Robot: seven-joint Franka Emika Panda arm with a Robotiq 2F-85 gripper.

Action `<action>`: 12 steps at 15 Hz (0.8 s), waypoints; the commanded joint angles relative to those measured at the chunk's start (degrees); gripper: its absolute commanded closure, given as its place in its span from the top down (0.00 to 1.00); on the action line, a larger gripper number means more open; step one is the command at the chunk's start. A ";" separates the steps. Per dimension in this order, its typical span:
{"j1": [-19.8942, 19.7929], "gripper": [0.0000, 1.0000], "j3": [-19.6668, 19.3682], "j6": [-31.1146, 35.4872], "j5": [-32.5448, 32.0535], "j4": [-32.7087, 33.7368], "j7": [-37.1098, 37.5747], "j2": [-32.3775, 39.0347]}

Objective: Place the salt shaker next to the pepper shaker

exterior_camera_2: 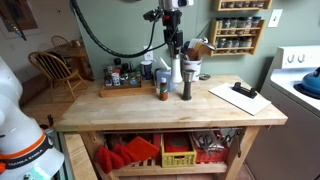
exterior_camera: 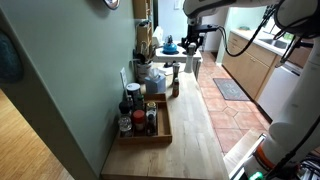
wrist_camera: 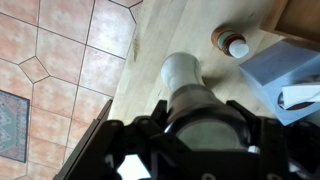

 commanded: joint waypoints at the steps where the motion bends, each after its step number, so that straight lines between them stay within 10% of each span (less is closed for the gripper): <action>1: -0.22 0.38 -0.13 7.70 1.57 -5.65 3.19 -0.18; 12: -0.55 0.38 -0.95 20.84 2.63 -11.90 6.28 5.43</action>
